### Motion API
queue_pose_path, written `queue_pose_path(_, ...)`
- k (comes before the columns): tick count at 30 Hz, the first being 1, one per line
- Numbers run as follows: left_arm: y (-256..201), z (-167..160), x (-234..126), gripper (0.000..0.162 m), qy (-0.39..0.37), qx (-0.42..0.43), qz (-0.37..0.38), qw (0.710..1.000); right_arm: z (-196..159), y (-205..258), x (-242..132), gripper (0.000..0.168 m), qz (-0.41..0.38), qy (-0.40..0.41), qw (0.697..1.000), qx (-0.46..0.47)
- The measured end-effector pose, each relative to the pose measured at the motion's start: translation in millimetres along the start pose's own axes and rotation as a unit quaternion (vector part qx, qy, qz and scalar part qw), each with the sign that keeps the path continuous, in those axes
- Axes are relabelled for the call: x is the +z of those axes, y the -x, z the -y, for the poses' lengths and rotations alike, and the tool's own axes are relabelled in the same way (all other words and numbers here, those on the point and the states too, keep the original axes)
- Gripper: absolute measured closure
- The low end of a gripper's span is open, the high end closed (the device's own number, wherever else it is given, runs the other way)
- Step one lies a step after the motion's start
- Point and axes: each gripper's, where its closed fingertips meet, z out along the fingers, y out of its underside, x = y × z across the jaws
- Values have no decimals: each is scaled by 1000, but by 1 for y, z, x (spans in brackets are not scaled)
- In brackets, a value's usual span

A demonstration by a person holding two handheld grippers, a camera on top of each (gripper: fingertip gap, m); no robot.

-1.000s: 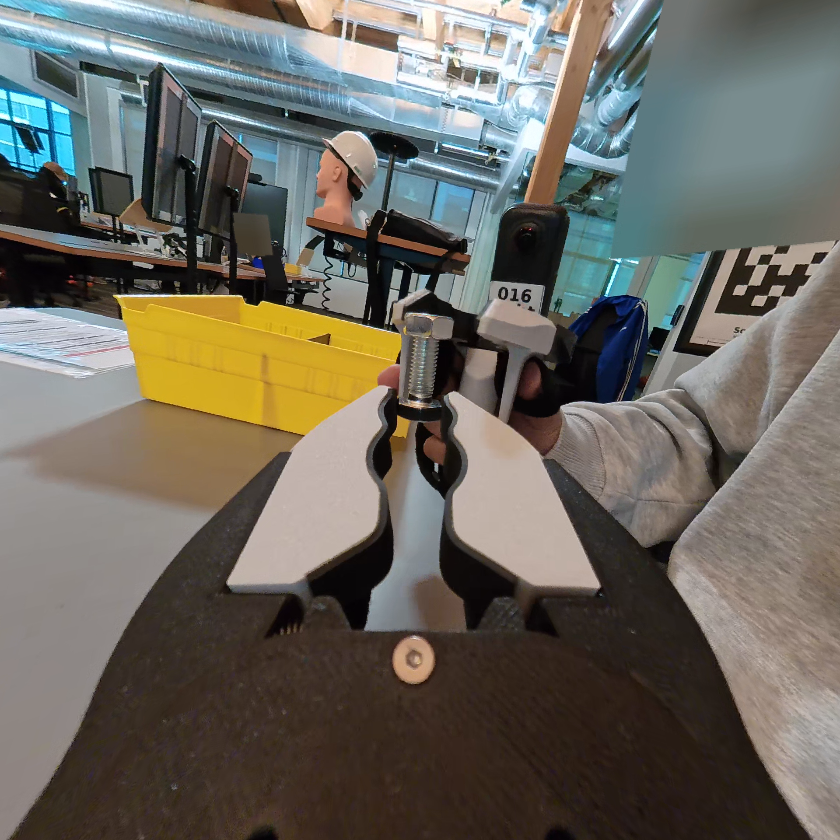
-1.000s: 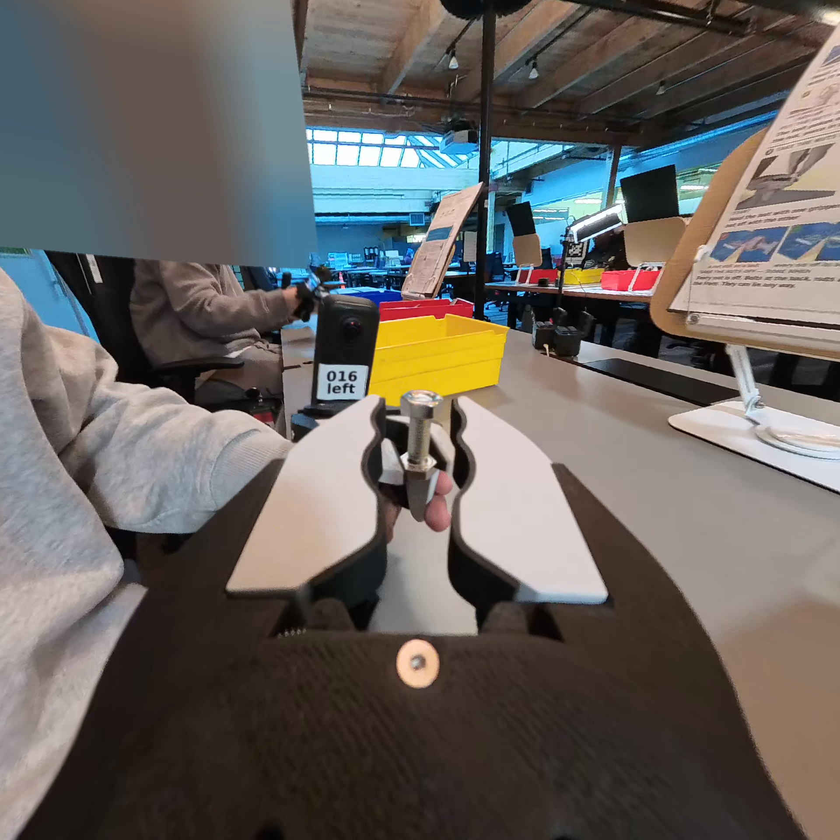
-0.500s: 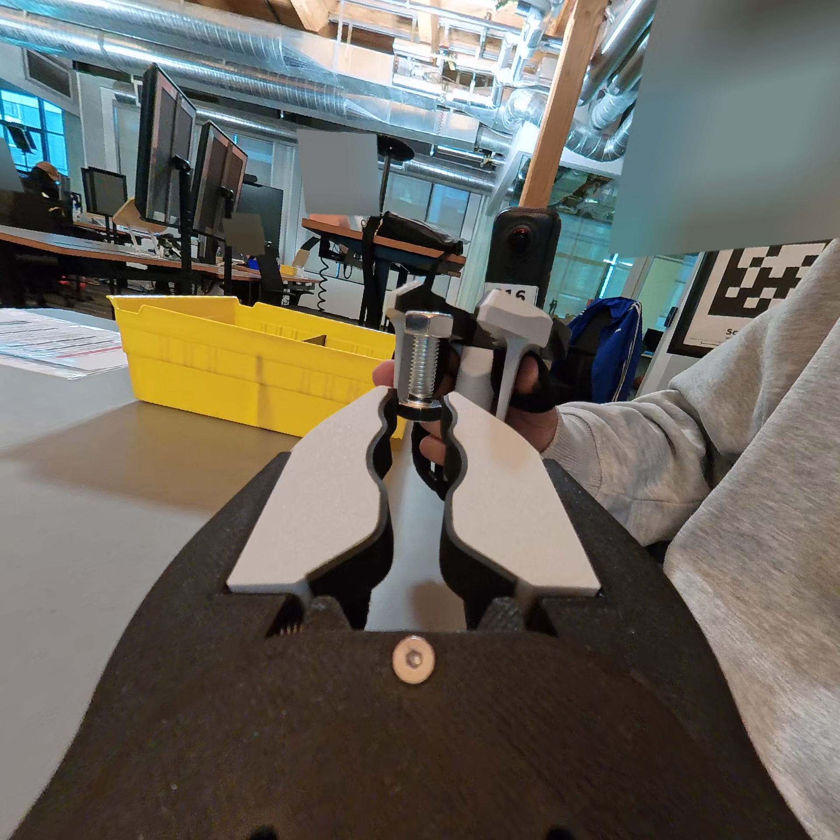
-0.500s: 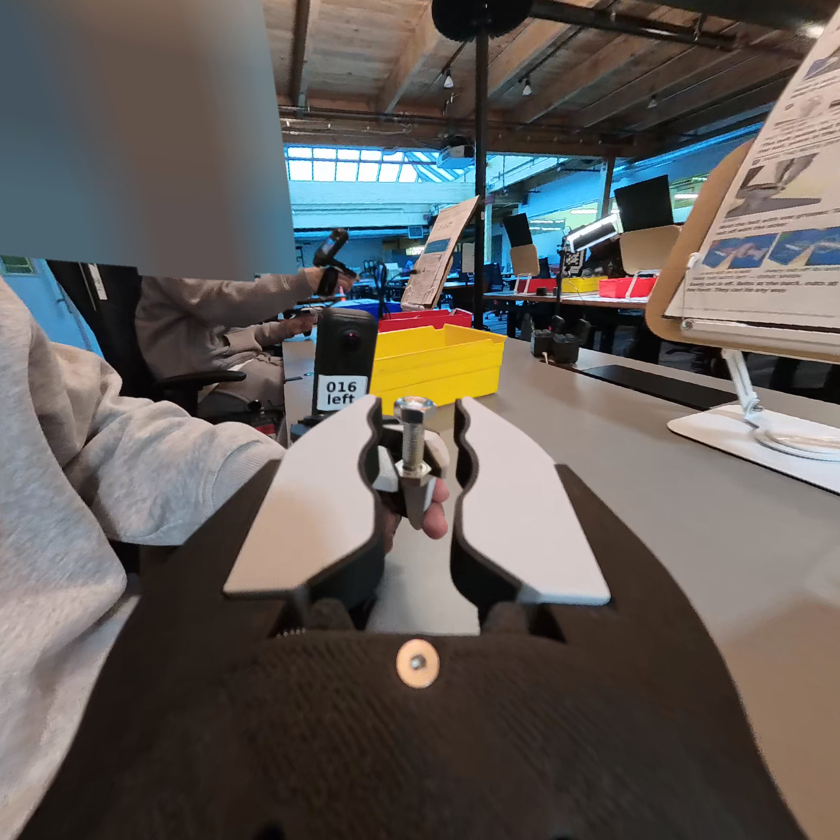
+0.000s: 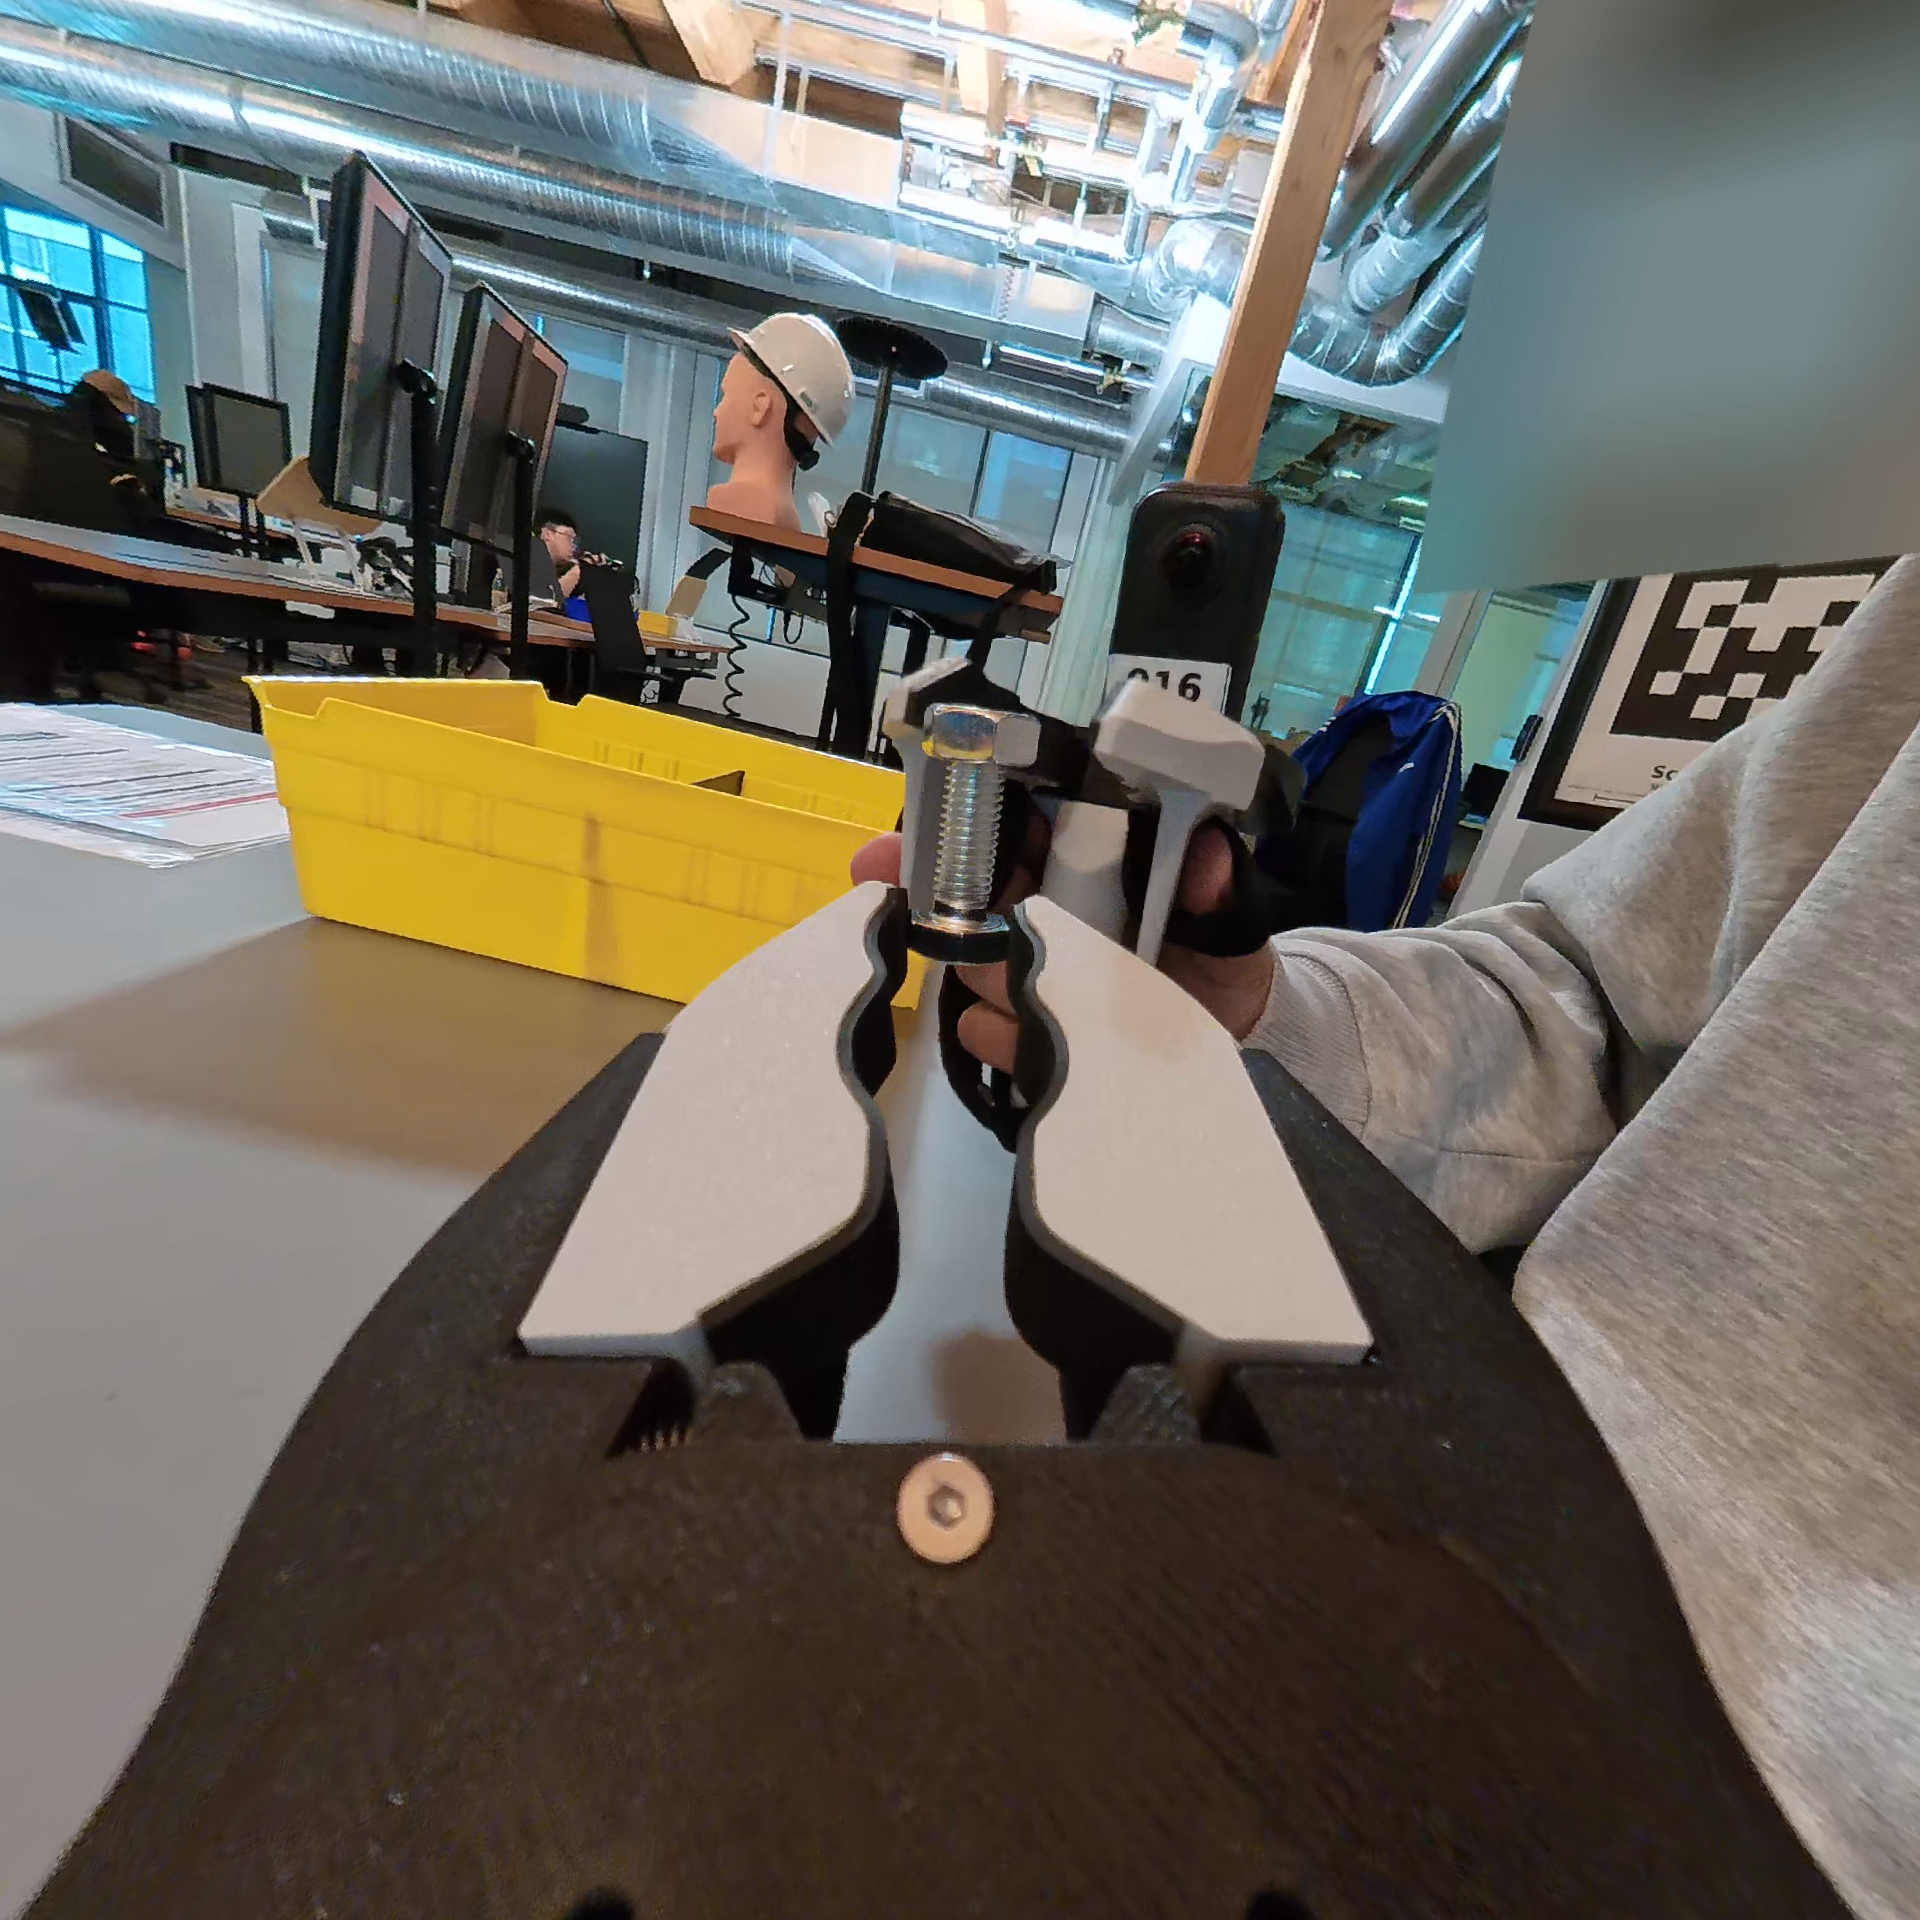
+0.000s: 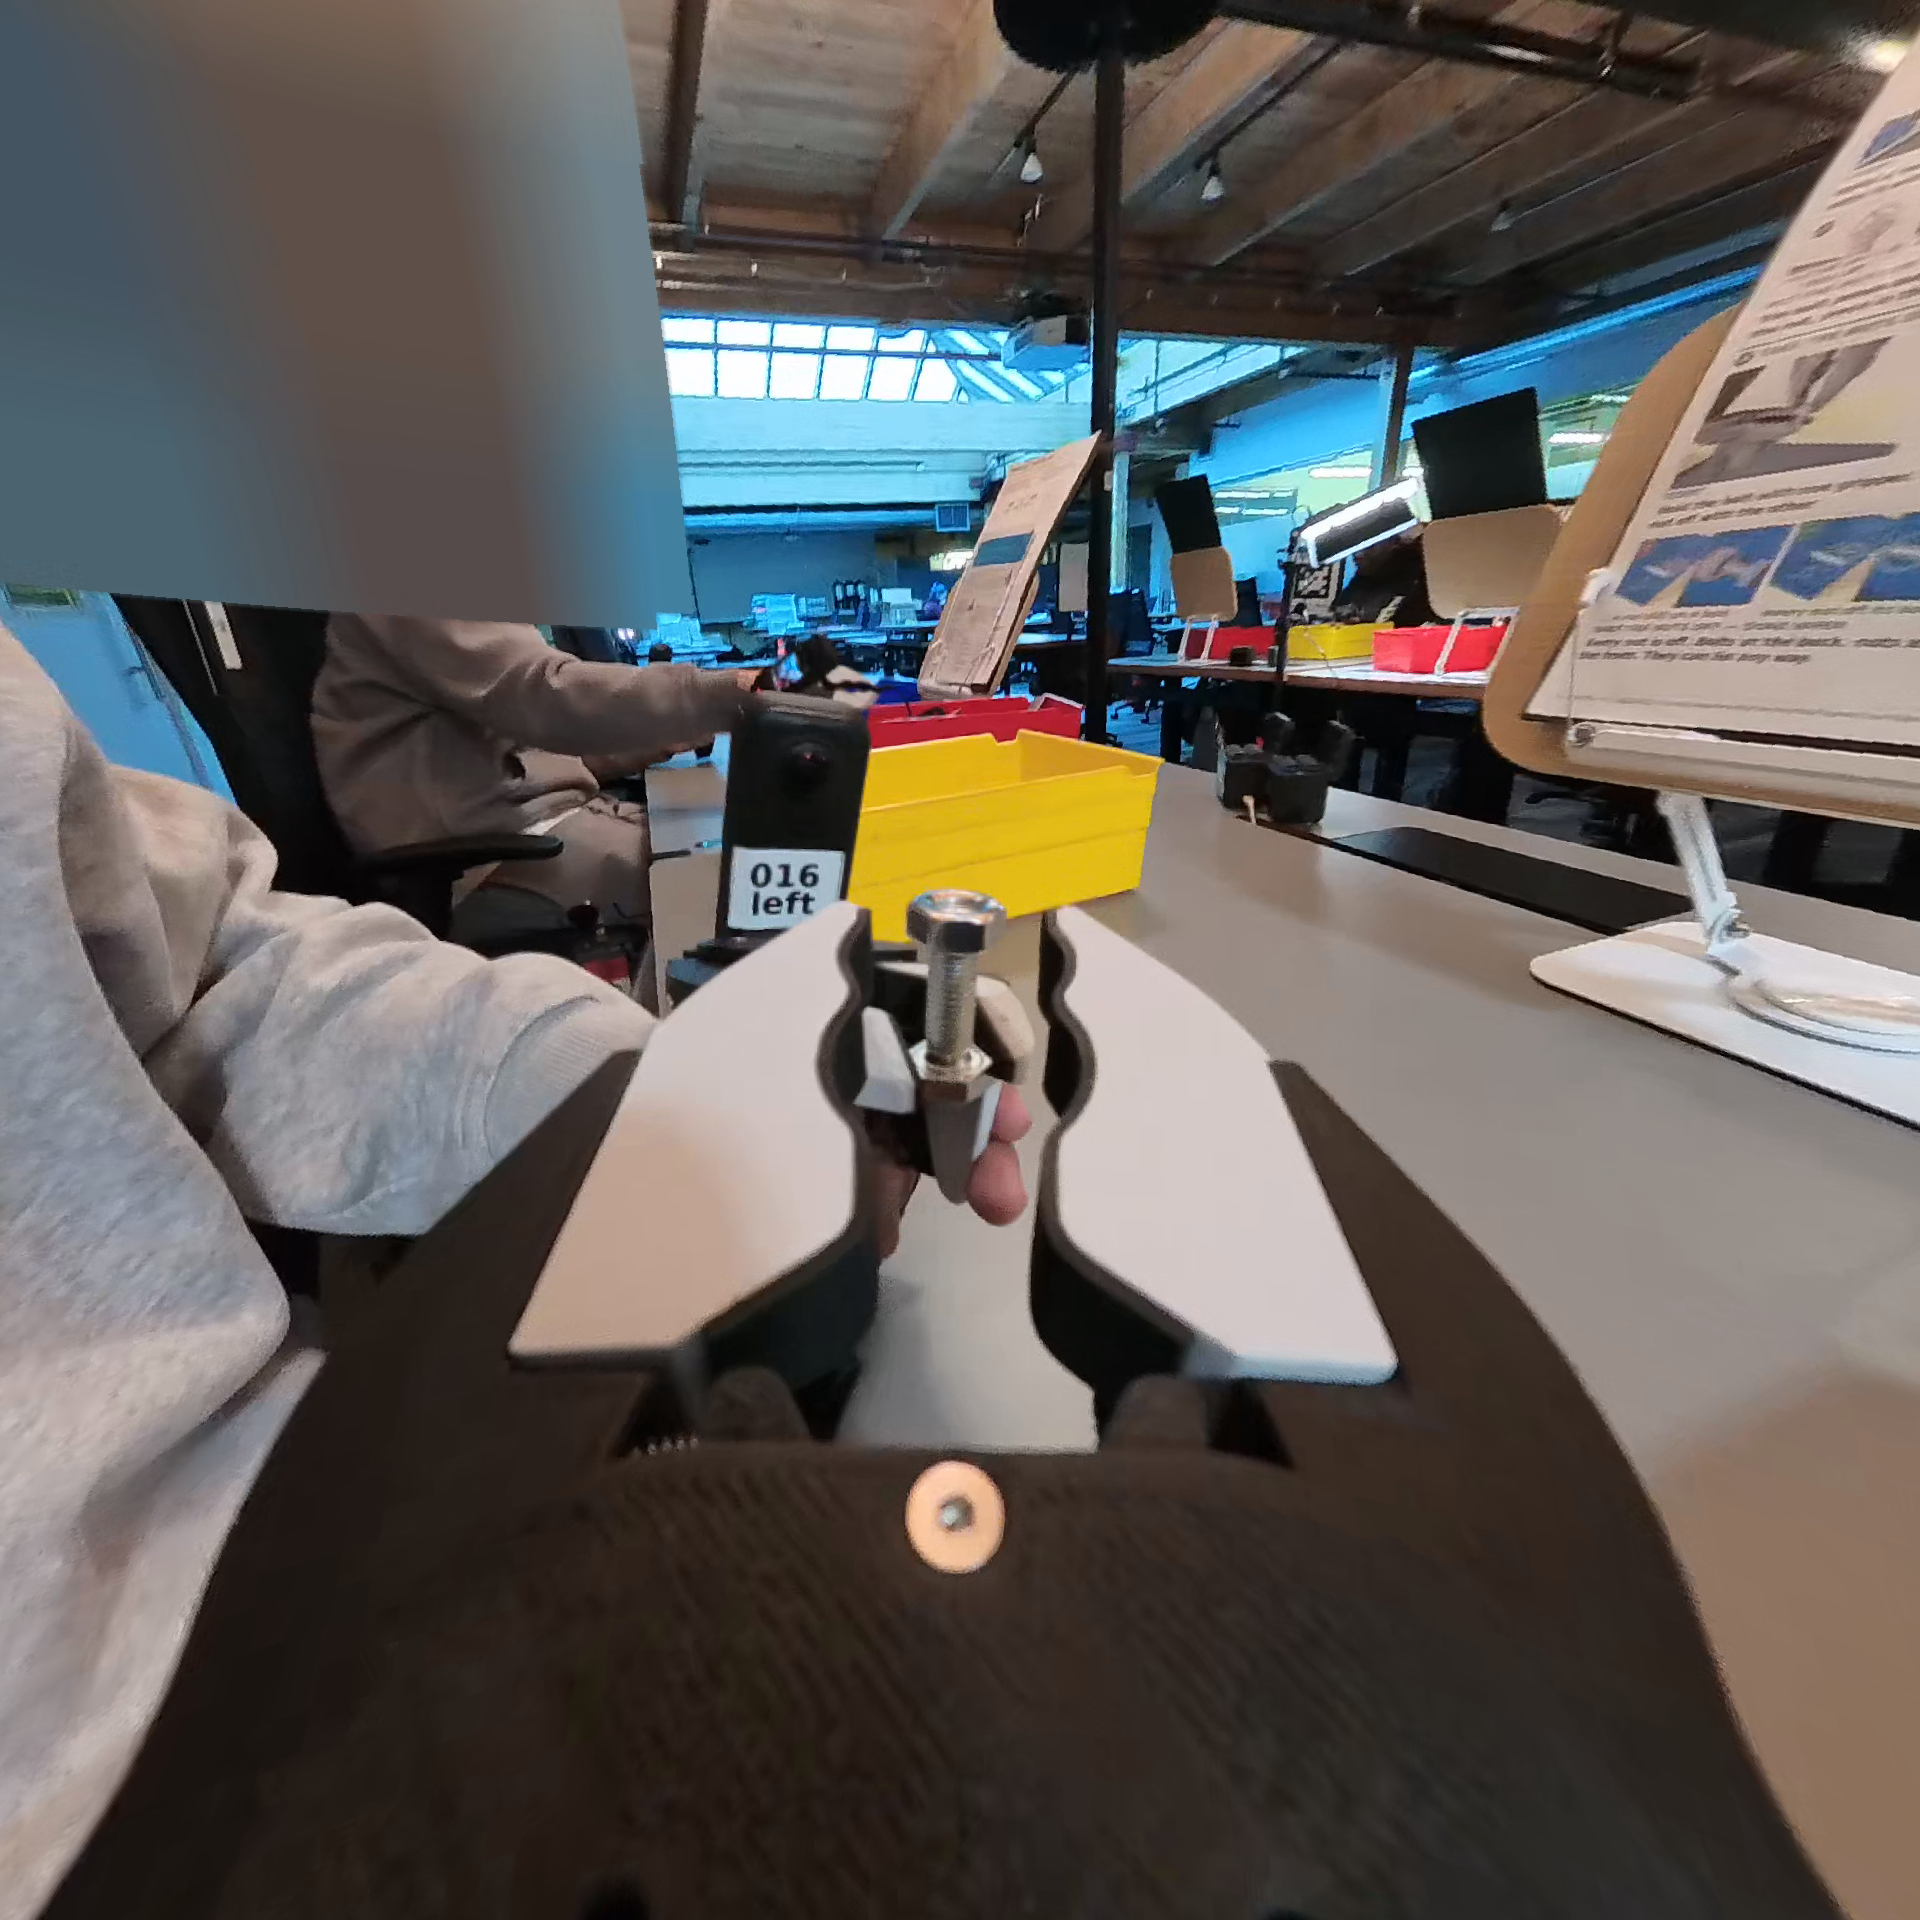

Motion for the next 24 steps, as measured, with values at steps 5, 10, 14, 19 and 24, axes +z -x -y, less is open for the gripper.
queue_pose_path(5,-2,2,0,144,-7,-7,-7,1000,-4,-26,-9,155,-57,11,998,20)
queue_pose_path(10,-1,2,0,144,-7,-6,-3,1000,7,-20,-11,145,-29,-17,999,32)
queue_pose_path(14,-2,0,0,144,0,-2,-7,1000,4,0,-1,137,1,-7,1000,6)
queue_pose_path(19,-2,-3,1,143,5,-7,-10,1000,-4,-21,-6,139,-40,8,999,21)
queue_pose_path(24,0,2,-1,144,-8,-14,-6,1000,-3,-30,-12,144,-66,10,998,9)
